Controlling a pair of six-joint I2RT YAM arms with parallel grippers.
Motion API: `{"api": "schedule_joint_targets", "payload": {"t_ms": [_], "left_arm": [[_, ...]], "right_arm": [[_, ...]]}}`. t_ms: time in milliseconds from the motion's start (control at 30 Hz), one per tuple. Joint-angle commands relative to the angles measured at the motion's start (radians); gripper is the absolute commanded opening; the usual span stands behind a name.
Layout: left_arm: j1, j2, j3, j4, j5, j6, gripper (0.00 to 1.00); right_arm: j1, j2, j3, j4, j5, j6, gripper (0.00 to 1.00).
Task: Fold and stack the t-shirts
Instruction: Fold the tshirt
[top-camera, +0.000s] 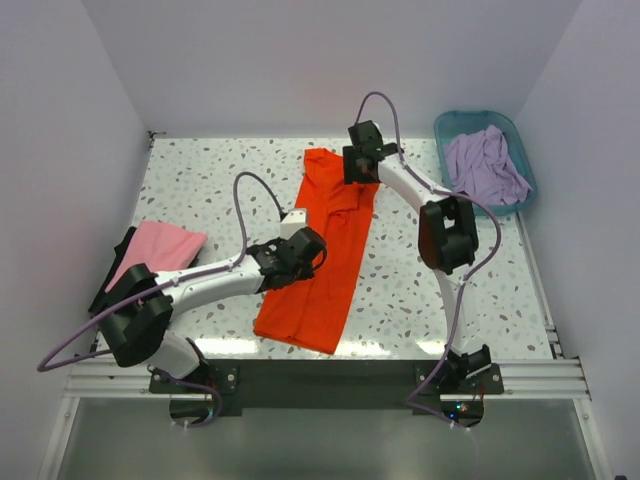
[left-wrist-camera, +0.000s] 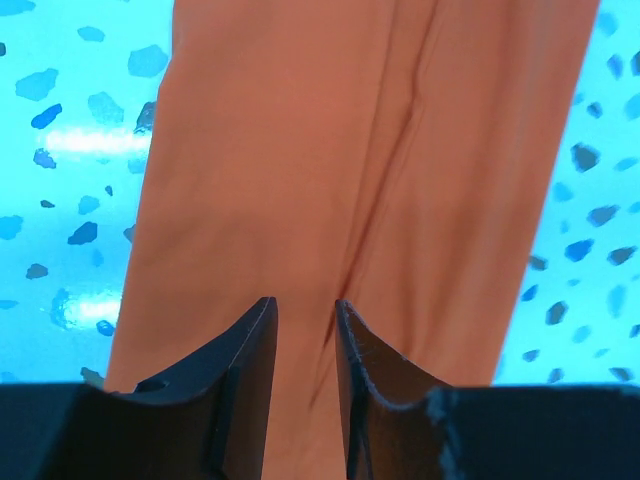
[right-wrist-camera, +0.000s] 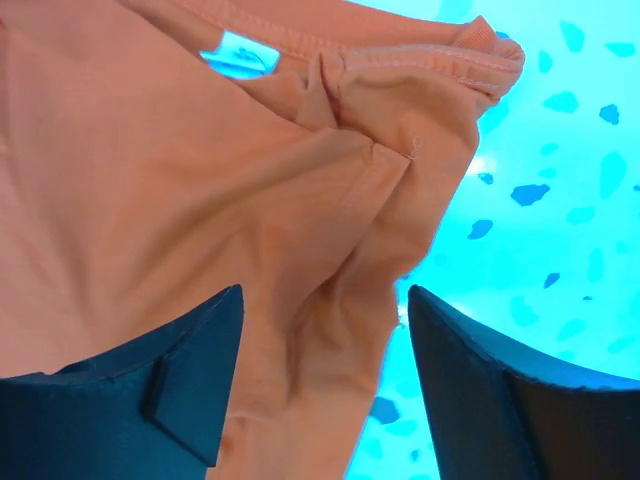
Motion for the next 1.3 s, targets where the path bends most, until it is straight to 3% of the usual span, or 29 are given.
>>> {"api": "schedule_joint_targets", "payload": {"t_ms": [0,100,567,667,767,1100,1267], "left_arm": [[-0.007,0.011,-0.055,-0.003,-0.002,0.125,0.34],[-0.012,0.061,-0.076,0.003,0.008,0.119,0.31],[-0.112,0.117,-0.168,0.077,0.139,-0.068,0.29],[-0.119,0.094,-0.198,0.140,0.211,-0.101,0.29],[-0.138,0.089,-0.195,0.157,0.243,-0.124,0.30],[-0.106,0.140,-0.120,0.163,0.269,-0.099,0.38],[-0.047,0.097,-0.093,0.169,0.304,-0.046,0.42]], "right_arm": [[0.010,-0.062,-0.017,0.014,-0.025,0.112,0.68],[0.009,-0.026,-0.020,-0.003,-0.036,0.136,0.58],[0.000,-0.132,-0.402,0.130,-0.048,0.176,0.05],[-0.008,-0.163,-0.434,0.167,-0.080,0.150,0.04],[-0.008,-0.166,-0.414,0.172,-0.098,0.088,0.05],[-0.037,0.023,-0.085,0.022,-0.109,0.018,0.39],[-0.043,-0.002,-0.057,0.012,-0.111,0.009,0.70]]}}
